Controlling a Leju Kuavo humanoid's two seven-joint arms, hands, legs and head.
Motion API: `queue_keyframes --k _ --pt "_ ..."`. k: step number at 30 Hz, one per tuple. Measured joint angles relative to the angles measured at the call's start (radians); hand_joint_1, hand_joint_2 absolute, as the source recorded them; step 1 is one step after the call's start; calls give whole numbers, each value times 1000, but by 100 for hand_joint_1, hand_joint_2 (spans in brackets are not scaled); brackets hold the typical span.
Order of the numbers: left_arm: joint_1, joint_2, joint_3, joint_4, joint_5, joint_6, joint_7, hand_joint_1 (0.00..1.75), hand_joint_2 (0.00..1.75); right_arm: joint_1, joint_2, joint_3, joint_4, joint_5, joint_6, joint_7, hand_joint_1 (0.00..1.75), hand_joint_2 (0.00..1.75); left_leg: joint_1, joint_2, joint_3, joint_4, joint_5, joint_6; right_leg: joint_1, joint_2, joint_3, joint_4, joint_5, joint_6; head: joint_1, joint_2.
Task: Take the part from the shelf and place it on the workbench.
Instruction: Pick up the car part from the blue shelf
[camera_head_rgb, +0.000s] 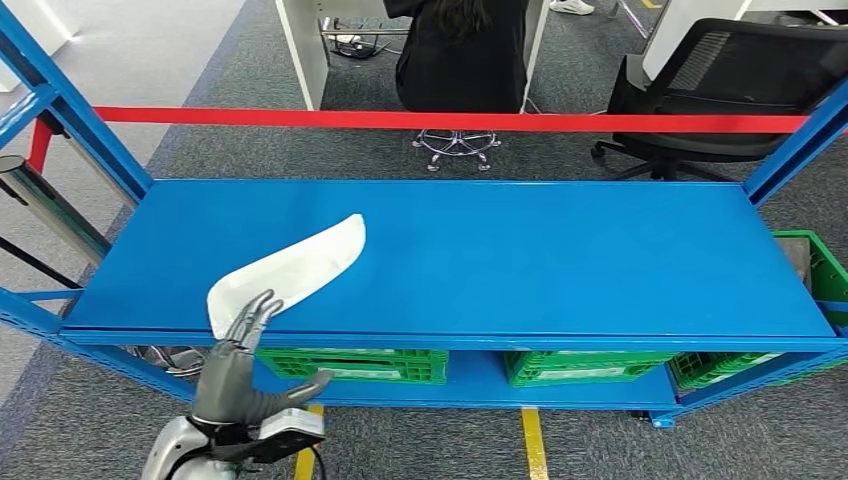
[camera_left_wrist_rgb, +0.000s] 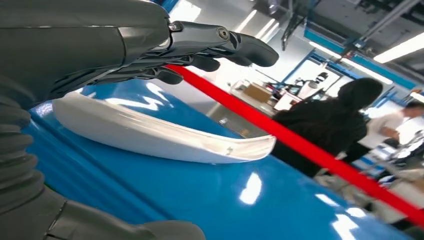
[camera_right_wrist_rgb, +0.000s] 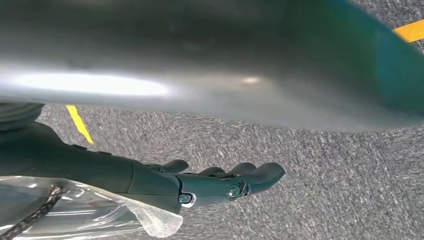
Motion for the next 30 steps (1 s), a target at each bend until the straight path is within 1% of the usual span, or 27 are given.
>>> queue_keyframes --k 2,4,8,11,14,18,21,24,28,30 --pt "-10 11 -26 16 -84 54 52 0 175 -1 0 -4 0 10 3 0 0 0 0 0 0 0 0 0 0 0 0 0 0 0 0 0" --pt "-18 20 -45 29 -125 83 80 0 175 -1 0 -8 0 16 5 0 0 0 0 0 0 0 0 0 0 0 0 0 0 0 0 0" --pt "-28 32 -67 45 -144 116 100 0 175 -2 -1 -10 1 24 6 0 0 0 0 0 0 0 0 0 0 0 0 0 0 0 0 0" --pt "-39 35 -77 49 -159 204 114 0 175 -2 -1 -13 1 43 5 2 0 0 0 0 0 0 0 0 0 0 0 0 0 0 0 0" --pt "-51 23 -75 40 -204 276 109 0 175 -5 -1 -22 2 59 4 4 0 0 0 0 0 0 0 0 0 0 0 0 0 0 0 0" --pt "-54 -32 -43 8 -293 291 62 0 175 -6 -1 -36 4 75 3 7 0 0 0 0 0 0 0 0 0 0 0 0 0 0 0 0" --pt "-54 -67 -12 -9 -388 293 65 0 175 -8 -1 -42 6 83 3 12 0 0 0 0 0 0 0 0 0 0 0 0 0 0 0 0" --pt "-56 -84 7 -15 -455 294 80 0 175 -10 -1 -49 6 89 3 14 0 0 0 0 0 0 0 0 0 0 0 0 0 1 0 0" --pt "-56 -90 21 -19 -464 295 83 0 175 -12 -1 -54 8 90 3 14 0 0 0 0 0 0 0 0 0 0 0 0 0 1 0 0" --pt "-56 -90 25 -20 -479 295 99 0 175 -13 -1 -57 9 91 3 14 0 0 0 0 0 0 0 0 0 0 0 0 0 1 0 0"
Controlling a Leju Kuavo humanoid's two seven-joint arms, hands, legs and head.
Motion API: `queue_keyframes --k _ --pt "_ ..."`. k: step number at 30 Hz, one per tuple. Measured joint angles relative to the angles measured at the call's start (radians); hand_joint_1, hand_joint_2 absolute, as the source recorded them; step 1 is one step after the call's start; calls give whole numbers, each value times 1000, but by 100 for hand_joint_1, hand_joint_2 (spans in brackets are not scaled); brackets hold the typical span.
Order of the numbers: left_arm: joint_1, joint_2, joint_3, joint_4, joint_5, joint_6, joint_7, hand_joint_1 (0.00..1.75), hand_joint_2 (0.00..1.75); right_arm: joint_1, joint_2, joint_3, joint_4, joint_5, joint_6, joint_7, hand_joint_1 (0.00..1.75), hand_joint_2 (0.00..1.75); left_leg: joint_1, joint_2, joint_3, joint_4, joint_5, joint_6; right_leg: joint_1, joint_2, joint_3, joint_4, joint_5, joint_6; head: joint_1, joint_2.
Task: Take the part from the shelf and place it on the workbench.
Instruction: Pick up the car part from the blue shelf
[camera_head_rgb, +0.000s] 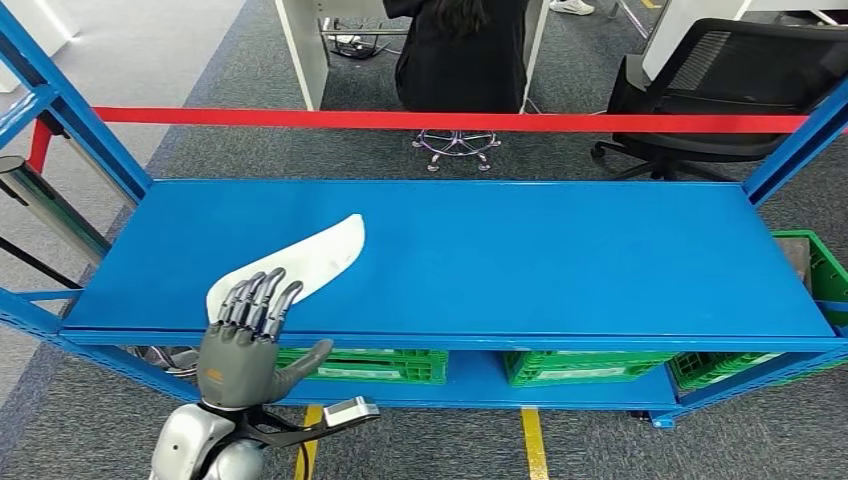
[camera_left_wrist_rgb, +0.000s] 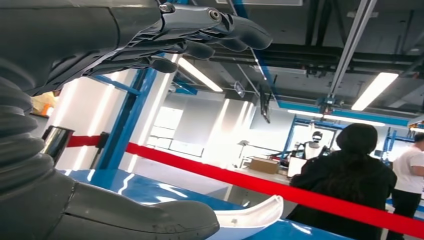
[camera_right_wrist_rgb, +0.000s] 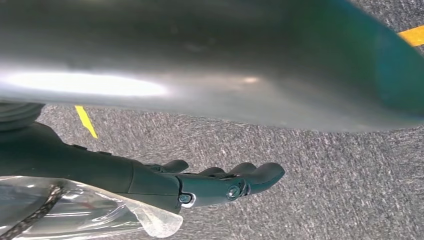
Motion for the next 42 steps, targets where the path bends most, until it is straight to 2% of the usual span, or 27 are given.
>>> queue_keyframes --k 3,9,14,24,36,42 --pt "-7 9 -19 7 -48 0 91 0 175 -1 0 -2 0 7 3 0 0 0 0 0 0 0 0 0 0 0 0 0 0 0 0 0" --pt "-37 63 -123 50 -86 -11 247 0 175 -4 0 -7 0 21 14 0 0 0 0 0 0 0 0 0 0 0 0 0 0 0 0 0" --pt "-60 105 -193 89 -151 -78 348 0 175 -4 -1 -18 1 37 23 0 0 0 0 0 0 0 0 0 0 0 0 0 0 0 0 0" --pt "-132 140 -270 138 -205 -226 458 0 175 -5 -3 -27 1 57 33 -2 0 0 0 0 0 0 0 0 0 0 0 0 0 0 0 0" --pt "-171 160 -290 169 -232 -238 520 0 175 -6 -4 -34 1 74 34 0 0 0 0 0 0 0 0 0 0 0 0 0 0 0 0 0" --pt "-201 164 -289 182 -254 -229 615 0 175 -7 -4 -40 1 89 36 2 0 0 0 0 0 0 0 0 0 0 0 0 0 0 0 0"
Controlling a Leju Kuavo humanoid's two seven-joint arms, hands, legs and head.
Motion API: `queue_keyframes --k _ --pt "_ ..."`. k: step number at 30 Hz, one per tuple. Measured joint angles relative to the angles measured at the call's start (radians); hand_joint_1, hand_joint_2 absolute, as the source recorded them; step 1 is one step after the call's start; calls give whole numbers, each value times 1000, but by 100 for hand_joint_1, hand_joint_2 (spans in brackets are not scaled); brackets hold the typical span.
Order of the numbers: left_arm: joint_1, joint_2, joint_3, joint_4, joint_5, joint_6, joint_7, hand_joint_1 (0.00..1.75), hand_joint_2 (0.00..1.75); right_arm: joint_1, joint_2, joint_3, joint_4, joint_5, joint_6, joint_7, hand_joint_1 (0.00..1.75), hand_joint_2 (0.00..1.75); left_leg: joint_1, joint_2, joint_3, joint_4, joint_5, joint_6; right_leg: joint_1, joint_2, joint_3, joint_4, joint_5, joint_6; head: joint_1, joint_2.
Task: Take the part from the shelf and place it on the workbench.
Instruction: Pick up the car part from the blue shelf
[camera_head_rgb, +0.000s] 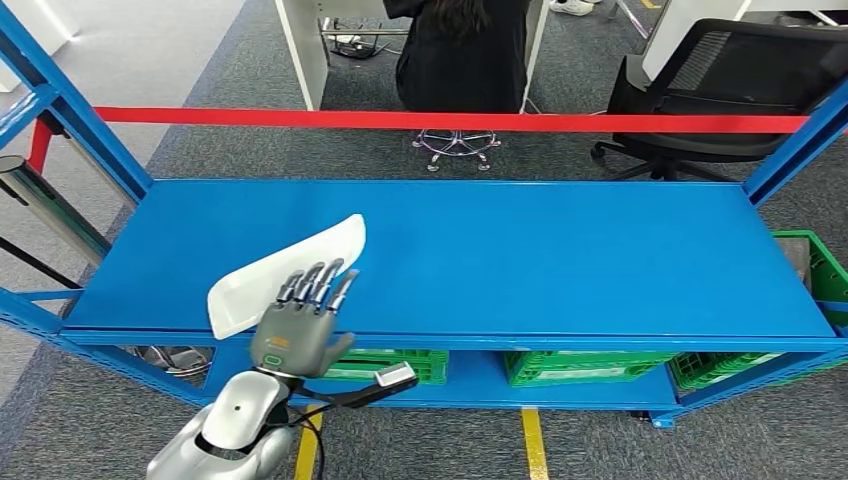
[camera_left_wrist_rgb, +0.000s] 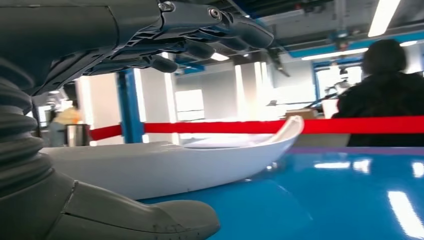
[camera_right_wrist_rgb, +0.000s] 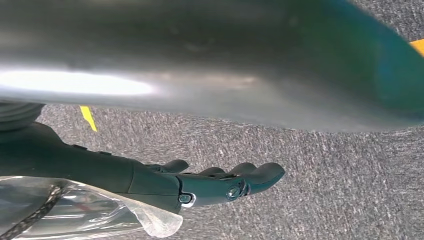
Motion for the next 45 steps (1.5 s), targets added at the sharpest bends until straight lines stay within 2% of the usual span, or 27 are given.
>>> queue_keyframes --k 5,9,15,32,45 --pt "-46 22 -6 23 -1 -56 97 0 175 -2 0 -3 0 12 6 4 0 0 0 0 0 0 1 0 0 0 0 0 0 0 0 0" --pt "-80 38 -19 49 -1 -88 134 0 175 -4 -3 -4 1 20 9 5 0 0 0 0 0 0 1 0 0 0 0 0 0 0 0 0" --pt "-106 54 -33 77 -1 -103 153 0 175 -6 -4 -4 2 23 11 6 0 0 0 0 0 0 1 0 0 0 0 0 0 0 0 0" --pt "-177 73 -42 163 -2 -239 230 0 175 -10 -8 -5 4 38 24 22 0 0 0 0 2 0 1 0 0 0 3 0 0 0 0 0" --pt "-200 79 -30 191 -2 -261 246 0 175 -10 -8 -9 4 42 28 29 0 0 0 0 8 0 1 0 0 0 8 0 0 0 0 0"
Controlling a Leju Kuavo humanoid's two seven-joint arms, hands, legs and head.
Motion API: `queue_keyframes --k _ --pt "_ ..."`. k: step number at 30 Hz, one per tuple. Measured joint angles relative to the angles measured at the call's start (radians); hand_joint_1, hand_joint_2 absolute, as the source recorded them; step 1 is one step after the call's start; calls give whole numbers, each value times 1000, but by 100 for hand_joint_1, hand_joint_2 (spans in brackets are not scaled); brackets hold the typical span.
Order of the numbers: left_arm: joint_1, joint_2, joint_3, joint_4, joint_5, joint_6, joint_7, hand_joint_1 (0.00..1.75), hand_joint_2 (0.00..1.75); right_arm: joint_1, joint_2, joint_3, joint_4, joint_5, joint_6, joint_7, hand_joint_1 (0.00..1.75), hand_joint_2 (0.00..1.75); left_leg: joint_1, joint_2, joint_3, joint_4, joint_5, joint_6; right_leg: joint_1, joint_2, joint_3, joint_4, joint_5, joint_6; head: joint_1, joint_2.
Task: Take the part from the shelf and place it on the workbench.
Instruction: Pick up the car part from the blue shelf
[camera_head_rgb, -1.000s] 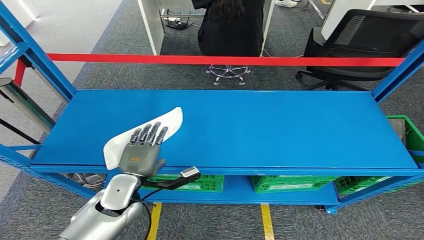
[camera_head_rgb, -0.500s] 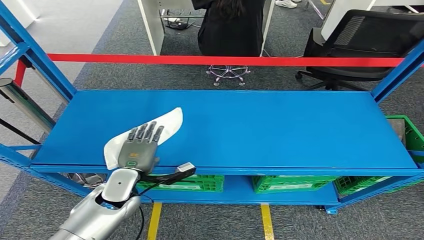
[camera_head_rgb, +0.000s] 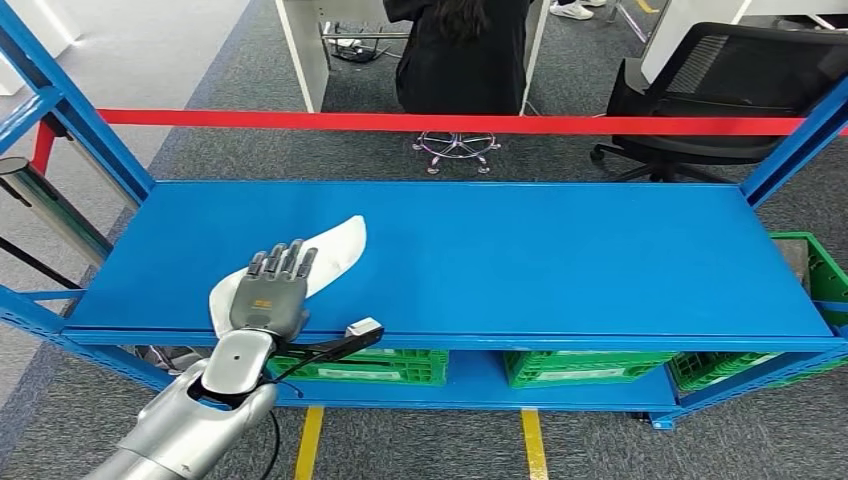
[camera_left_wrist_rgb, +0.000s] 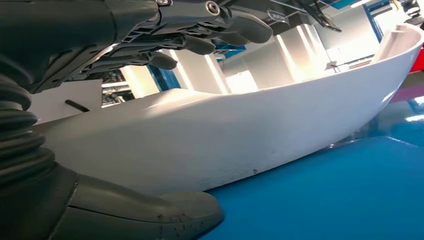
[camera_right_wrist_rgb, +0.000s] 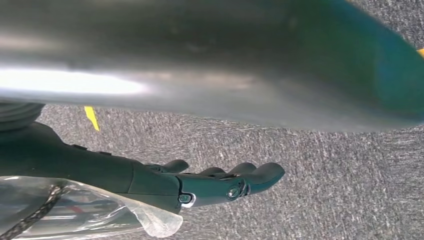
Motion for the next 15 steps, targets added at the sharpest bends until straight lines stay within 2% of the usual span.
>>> queue_keyframes --k 3,5,6,7,9,10,11,15 --pt "-4 0 4 4 0 -11 4 0 175 0 0 -2 0 2 2 1 0 0 0 0 1 0 0 0 0 0 1 0 0 0 0 0" --pt "-7 0 6 6 0 -21 6 7 175 0 0 -3 0 4 3 3 0 0 0 0 1 0 0 0 0 0 1 0 0 0 0 0" --pt "-9 0 7 7 0 -25 7 18 175 -1 0 -3 0 4 4 4 0 0 0 0 2 0 0 0 0 0 2 0 0 0 0 0" --pt "-10 0 9 8 0 -27 8 41 175 -1 0 -3 0 5 4 4 0 0 0 0 2 0 0 0 0 0 2 0 0 0 0 0" --pt "-10 0 12 12 0 -32 9 120 175 -1 0 -3 0 7 5 5 0 0 0 0 3 0 0 0 0 0 2 0 0 0 0 0" --pt "-10 0 14 14 0 -35 10 152 175 -1 0 -3 0 8 5 5 0 0 0 0 3 0 0 0 0 0 2 0 0 0 0 0" --pt "-10 1 15 17 0 -39 10 173 175 -1 0 -3 0 9 5 5 0 0 0 0 3 0 0 0 0 0 3 0 0 0 0 0" --pt "-10 3 19 31 0 -48 10 175 175 -1 0 -4 1 12 5 5 0 0 0 0 3 0 0 0 0 0 3 0 0 0 0 0"
